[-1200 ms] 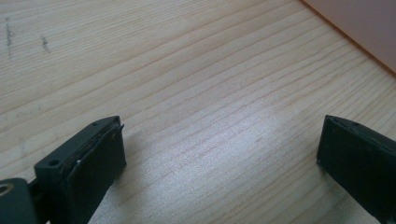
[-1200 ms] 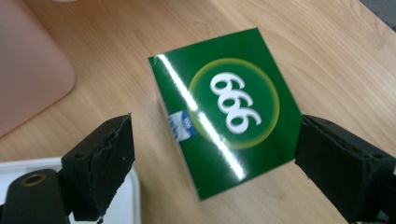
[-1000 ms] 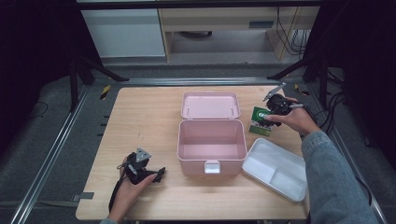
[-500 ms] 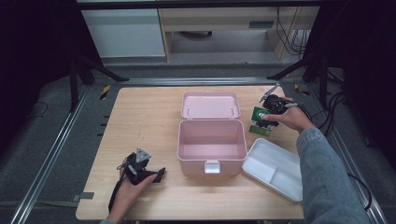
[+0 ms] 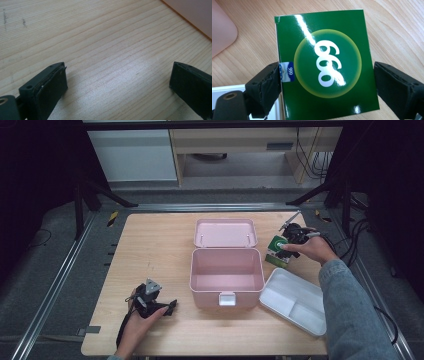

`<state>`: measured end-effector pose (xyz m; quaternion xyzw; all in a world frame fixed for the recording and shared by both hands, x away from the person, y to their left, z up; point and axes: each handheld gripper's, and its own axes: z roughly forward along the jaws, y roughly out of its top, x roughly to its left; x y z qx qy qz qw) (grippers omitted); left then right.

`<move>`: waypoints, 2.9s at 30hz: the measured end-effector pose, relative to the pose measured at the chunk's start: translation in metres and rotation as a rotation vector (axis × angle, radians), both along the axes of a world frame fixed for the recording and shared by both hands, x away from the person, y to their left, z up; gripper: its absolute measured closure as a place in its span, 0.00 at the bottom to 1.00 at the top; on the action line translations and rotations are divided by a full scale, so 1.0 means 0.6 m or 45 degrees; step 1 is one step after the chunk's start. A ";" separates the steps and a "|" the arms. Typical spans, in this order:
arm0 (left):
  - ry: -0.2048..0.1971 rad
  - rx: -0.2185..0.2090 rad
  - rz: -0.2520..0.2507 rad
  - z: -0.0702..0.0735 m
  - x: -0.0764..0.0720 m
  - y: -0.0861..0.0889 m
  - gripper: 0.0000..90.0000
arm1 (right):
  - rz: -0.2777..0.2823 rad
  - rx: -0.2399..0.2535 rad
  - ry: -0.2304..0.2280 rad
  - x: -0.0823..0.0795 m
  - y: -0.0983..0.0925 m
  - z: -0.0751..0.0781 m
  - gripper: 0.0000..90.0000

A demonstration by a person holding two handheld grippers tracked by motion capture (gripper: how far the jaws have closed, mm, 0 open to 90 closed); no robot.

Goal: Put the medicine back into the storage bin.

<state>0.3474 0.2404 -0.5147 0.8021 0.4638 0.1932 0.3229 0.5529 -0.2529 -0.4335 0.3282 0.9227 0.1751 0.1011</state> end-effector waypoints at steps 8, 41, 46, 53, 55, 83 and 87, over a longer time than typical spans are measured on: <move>-0.001 -0.002 0.001 0.000 0.000 0.000 0.00 | -0.009 0.003 0.058 0.015 0.009 -0.029 0.11; 0.000 -0.001 0.002 0.000 0.000 0.000 0.00 | 0.023 0.144 -0.214 -0.087 -0.019 0.138 0.19; -0.001 -0.004 0.005 0.000 0.000 -0.001 0.00 | 0.059 0.152 -0.236 -0.106 -0.008 0.175 0.19; 0.000 -0.002 0.005 0.000 0.000 -0.001 0.00 | 0.113 0.157 -0.274 -0.122 0.019 0.215 0.19; -0.001 -0.004 0.005 0.000 0.000 -0.001 0.00 | 0.119 0.161 -0.276 -0.125 0.024 0.220 0.19; 0.000 -0.003 0.003 0.000 0.000 -0.001 0.00 | 0.371 0.201 -0.261 -0.139 0.185 0.246 0.19; 0.000 -0.003 0.002 0.000 0.000 -0.001 0.00 | 0.433 0.193 -0.244 -0.143 0.218 0.239 0.19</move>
